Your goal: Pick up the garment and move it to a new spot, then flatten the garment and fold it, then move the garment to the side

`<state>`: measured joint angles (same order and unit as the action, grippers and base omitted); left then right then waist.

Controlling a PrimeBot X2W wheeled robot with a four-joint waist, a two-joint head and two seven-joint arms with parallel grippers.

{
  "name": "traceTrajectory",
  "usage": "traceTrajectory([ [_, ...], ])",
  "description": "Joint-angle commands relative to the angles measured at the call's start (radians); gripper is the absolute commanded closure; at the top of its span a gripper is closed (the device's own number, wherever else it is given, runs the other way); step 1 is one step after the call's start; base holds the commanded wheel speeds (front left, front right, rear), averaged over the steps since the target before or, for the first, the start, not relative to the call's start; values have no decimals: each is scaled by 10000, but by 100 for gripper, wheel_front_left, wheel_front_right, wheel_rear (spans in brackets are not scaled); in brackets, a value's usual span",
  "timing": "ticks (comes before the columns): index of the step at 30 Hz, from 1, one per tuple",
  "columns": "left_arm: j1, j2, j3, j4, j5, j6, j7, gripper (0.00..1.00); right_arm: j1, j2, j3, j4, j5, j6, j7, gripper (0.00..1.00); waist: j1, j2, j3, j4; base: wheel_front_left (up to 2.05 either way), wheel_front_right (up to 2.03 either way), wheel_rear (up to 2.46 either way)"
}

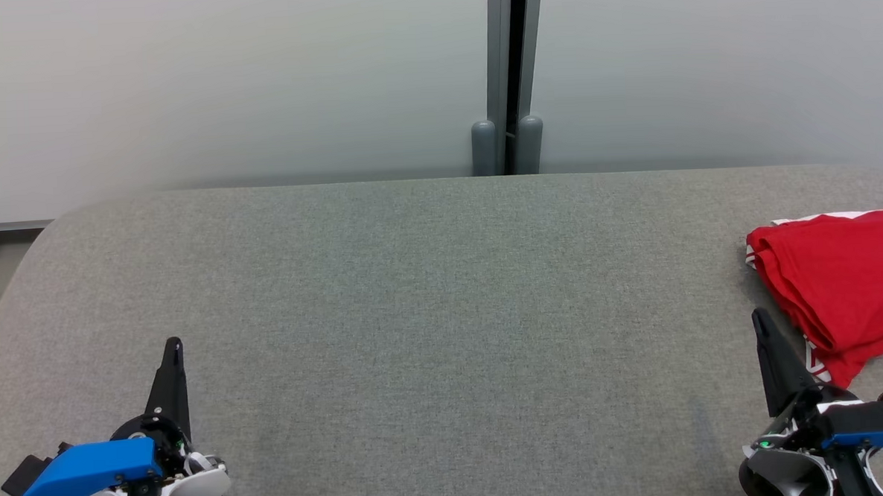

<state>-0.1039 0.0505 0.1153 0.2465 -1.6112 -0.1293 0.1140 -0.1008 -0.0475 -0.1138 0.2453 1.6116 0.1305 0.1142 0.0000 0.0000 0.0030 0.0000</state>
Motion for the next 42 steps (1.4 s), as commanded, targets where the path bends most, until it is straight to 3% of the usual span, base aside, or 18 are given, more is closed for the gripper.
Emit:
traceTrajectory([
  [1,-99,-19,27,-37,-25,-36,43,100,-138,-51,-24,-33,26,4,32,100,0,0,0,0,0,0,0],
  [42,-98,-19,20,-41,-27,-36,38,100,-137,-51,-20,-34,27,4,30,100,0,0,1,0,0,0,0],
])
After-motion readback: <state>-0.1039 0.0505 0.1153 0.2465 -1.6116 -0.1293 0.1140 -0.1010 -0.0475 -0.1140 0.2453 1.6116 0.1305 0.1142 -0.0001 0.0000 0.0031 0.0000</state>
